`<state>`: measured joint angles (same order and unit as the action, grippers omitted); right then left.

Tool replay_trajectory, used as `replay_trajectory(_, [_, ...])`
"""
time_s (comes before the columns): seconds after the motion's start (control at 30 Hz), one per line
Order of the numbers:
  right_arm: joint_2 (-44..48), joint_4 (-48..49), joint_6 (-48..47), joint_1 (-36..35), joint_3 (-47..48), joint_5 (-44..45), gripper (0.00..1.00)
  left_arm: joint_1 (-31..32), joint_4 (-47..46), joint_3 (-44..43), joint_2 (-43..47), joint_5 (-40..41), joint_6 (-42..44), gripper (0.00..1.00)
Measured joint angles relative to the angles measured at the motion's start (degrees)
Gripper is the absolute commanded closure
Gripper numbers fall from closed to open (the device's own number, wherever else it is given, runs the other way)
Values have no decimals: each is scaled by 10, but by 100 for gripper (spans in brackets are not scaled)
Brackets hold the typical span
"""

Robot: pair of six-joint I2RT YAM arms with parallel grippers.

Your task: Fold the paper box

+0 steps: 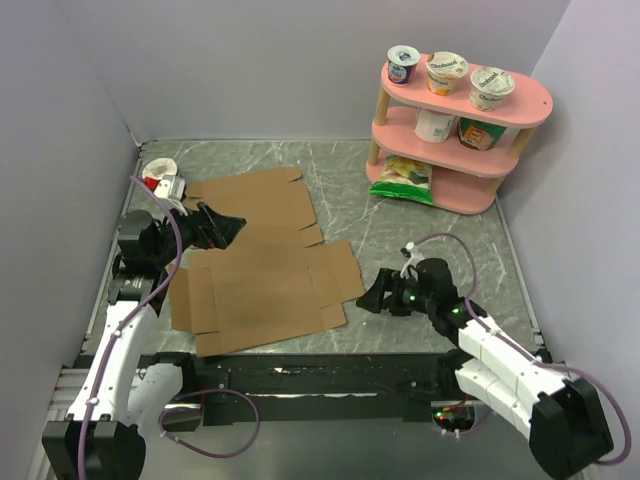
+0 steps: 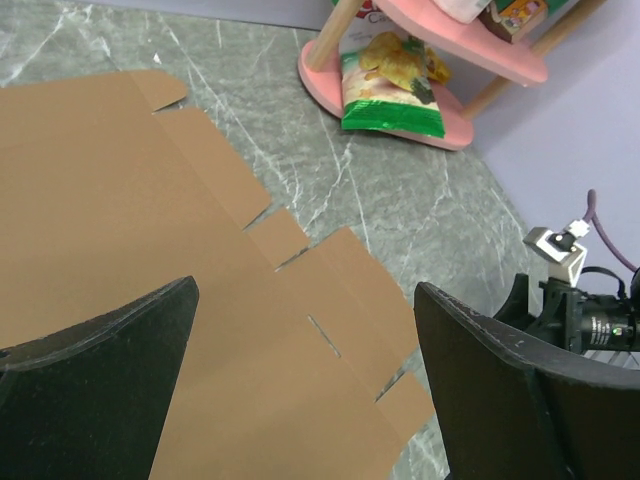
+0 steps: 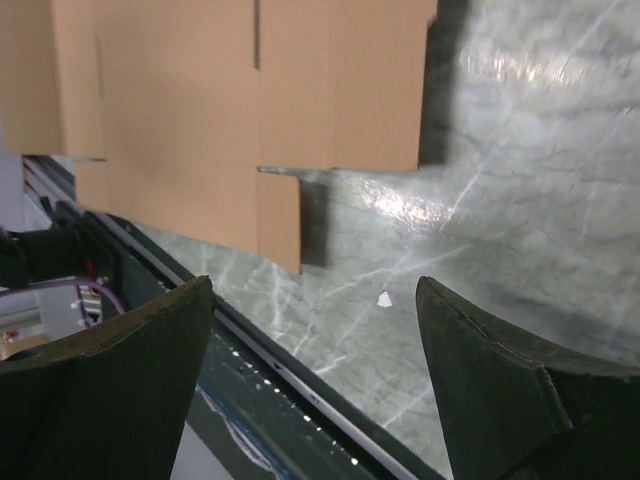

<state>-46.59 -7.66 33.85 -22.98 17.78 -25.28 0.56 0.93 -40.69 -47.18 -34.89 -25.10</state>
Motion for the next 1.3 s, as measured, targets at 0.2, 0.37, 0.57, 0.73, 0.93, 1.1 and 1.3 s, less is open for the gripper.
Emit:
replay_trajectory(0.2, [-78, 103, 35, -63, -18, 19, 23, 0, 5, 0, -3, 2, 5, 4])
replay_trajectory(0.37, [-124, 162, 49, -108, -21, 35, 27, 0, 9, 0, -2, 3, 10, 4])
replay_trajectory(0.57, [-183, 205, 62, -149, -20, 63, 30, 0, 9, 0, 2, 3, 11, 4])
replay_trajectory(0.73, [-231, 247, 68, -174, -16, 65, 37, 0, 10, 0, 3, 3, 12, 4])
replay_trajectory(0.93, [-281, 280, 74, -203, 2, 73, 50, 0, 11, 0, 10, 5, 17, 4])
replay_trajectory(1.1, [-300, 310, 91, -208, 2, 76, 88, 0, 11, 0, 13, 7, 17, 4])
replay_trajectory(1.3, [-271, 309, 85, -209, 2, 85, 100, 0, 11, 0, 13, 3, 17, 4])
